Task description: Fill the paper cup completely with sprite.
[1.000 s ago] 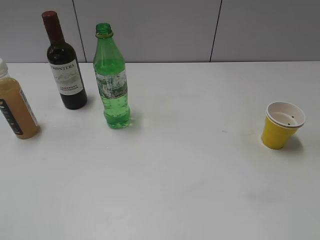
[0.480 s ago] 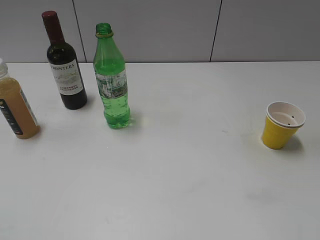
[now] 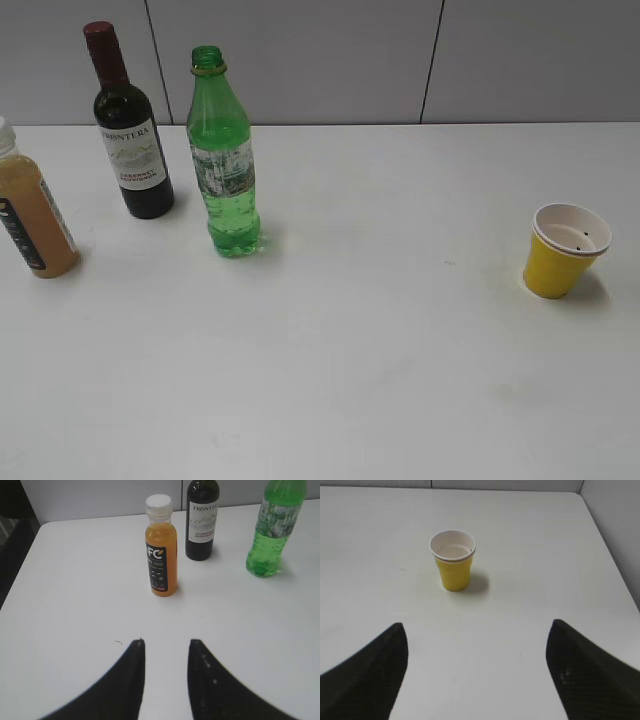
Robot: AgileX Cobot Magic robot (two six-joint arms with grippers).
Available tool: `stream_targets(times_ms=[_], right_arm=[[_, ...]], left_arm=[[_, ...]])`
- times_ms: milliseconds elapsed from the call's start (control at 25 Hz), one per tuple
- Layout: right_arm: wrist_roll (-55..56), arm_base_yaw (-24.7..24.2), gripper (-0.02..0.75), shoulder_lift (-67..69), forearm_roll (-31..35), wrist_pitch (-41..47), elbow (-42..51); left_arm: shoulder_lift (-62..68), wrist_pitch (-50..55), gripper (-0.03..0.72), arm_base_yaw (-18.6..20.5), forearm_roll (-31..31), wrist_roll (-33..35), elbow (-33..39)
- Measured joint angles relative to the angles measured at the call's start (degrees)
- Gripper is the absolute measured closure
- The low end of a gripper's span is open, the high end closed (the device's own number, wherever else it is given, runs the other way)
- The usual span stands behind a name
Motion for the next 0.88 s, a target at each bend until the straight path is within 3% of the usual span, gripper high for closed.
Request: stream_targets(times_ms=[480,880], right_arm=[[-0.04,0.0,0.075,8.86,-0.08,-21.83,3.52],[0.01,0.0,0.09,20.85,0.55,-53.37,15.02]], left_arm=[[0.0,0.0,0.456,0.0,0.0,0.0,0.0],[0.0,0.0,0.456,0.0,0.0,0.0,0.06]])
